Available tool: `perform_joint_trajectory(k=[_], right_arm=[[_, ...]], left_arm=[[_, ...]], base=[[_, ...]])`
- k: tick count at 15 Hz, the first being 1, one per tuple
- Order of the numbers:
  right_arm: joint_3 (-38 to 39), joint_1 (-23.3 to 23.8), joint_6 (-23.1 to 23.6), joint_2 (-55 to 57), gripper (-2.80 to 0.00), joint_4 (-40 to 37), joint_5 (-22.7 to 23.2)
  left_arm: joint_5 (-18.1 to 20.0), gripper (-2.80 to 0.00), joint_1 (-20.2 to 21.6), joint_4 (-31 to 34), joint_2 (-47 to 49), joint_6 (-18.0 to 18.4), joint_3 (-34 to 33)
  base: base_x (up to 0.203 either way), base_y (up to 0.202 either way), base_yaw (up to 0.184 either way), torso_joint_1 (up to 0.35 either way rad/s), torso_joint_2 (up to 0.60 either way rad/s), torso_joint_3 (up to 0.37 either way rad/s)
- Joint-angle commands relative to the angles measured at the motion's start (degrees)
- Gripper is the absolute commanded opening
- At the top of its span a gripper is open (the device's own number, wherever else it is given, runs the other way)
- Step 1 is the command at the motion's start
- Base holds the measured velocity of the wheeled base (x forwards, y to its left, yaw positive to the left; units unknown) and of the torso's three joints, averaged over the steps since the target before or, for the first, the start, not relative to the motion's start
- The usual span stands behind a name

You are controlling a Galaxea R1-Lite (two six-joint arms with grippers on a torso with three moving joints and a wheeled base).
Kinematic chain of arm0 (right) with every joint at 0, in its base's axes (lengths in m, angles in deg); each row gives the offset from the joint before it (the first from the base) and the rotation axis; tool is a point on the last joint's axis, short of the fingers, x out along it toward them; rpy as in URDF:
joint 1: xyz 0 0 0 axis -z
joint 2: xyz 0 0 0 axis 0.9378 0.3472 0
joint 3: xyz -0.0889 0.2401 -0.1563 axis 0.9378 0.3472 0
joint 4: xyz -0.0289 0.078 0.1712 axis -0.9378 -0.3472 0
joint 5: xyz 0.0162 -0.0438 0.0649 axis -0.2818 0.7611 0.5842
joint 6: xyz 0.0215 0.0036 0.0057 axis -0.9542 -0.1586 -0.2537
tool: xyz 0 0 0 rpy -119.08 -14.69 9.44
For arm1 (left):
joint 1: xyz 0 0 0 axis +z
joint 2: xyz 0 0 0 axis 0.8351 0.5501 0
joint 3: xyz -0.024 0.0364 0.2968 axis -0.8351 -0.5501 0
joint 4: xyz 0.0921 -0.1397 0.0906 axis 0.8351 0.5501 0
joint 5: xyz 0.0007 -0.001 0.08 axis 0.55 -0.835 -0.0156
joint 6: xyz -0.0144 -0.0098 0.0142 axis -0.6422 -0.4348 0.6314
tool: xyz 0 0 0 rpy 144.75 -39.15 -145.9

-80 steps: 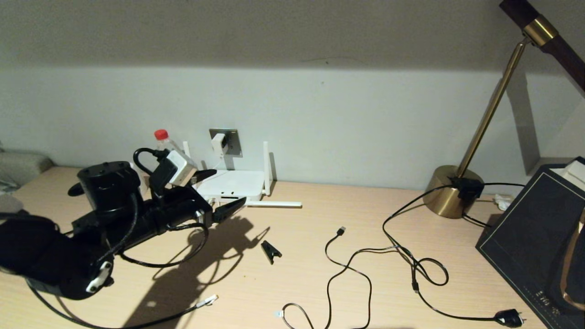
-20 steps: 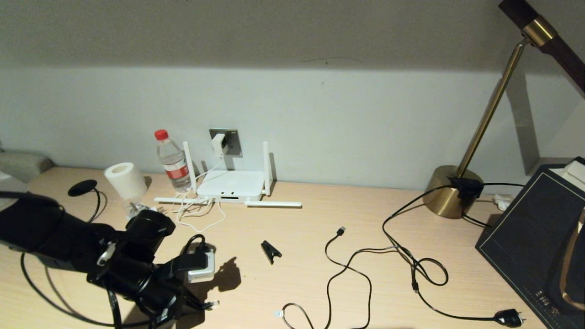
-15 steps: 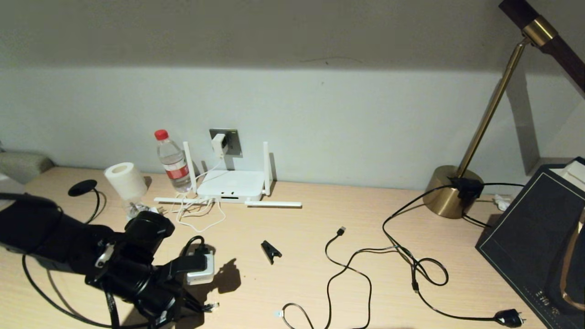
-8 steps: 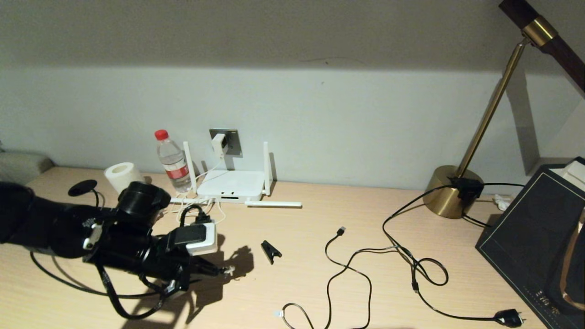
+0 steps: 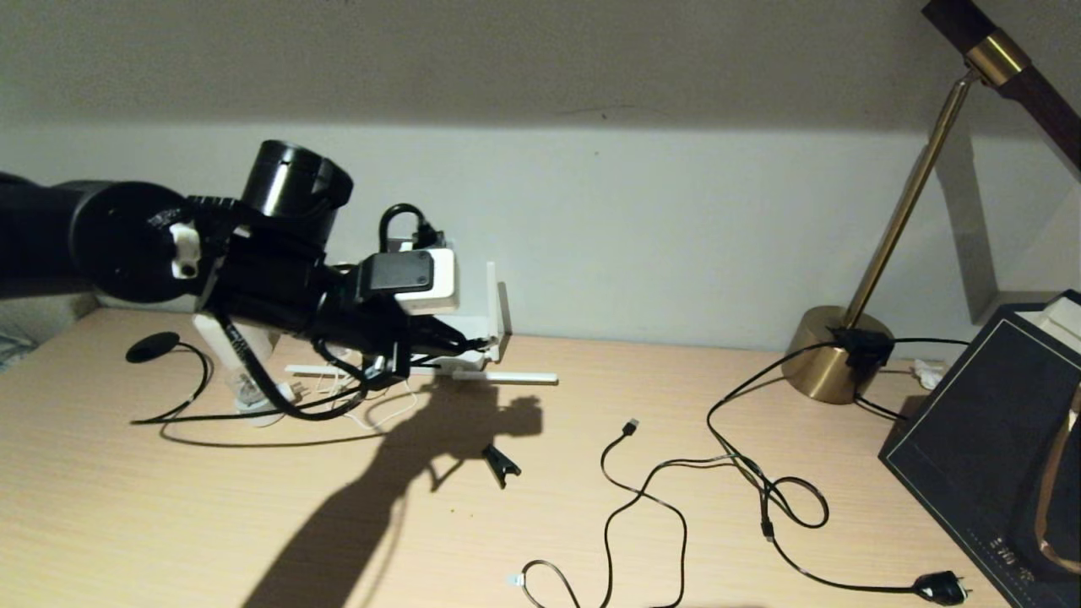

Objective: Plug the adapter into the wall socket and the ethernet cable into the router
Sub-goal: Hand it to the other hand

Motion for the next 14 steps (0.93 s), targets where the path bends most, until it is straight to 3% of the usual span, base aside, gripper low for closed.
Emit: perform_joint_trajectory(k=[1,5,7,9,11,14], right_arm=[[2.0,0.0,0.0,0.1,-2.8,0.0,0.0],[1.6,0.0,-0.2,0.0,-2.8,0.0,-0.1],[-5.4,-0.1,-3.6,1.6,-2.8,-0.8,1.4],[-12.9,-0.1,-10.5,9.8,-2.8,-2.5,7.8],[-19.2,-0.1,-18.0,23.3,-2.8,-3.3,17.8],[-26.0,-0.2,-24.2,42.3,-2.8,-2.3,29.3]], left_arm=[[-2.9,-2.8,-4.4,1.4,1.9,0.7,2.6],[-3.6,-2.8,-5.9,-2.4,-0.7,0.8,-5.2],[-4.1,-2.8,-6.5,-5.3,-2.5,0.5,-6.9],[-4.0,-2.8,-6.7,-6.2,-2.9,0.3,-5.9],[-4.0,-2.8,-7.1,-6.3,-4.0,0.3,-3.9],[-4.0,-2.8,-10.3,-6.5,-4.3,0.4,-2.5]], base=[[0.0,0.0,0.0,0.0,0.0,0.0],[0.0,0.0,0.0,0.0,0.0,0.0],[0.0,0.0,0.0,0.0,0.0,0.0],[0.0,0.0,0.0,0.0,0.0,0.0],[0.0,0.0,0.0,0.0,0.0,0.0],[0.0,0.0,0.0,0.0,0.0,0.0]])
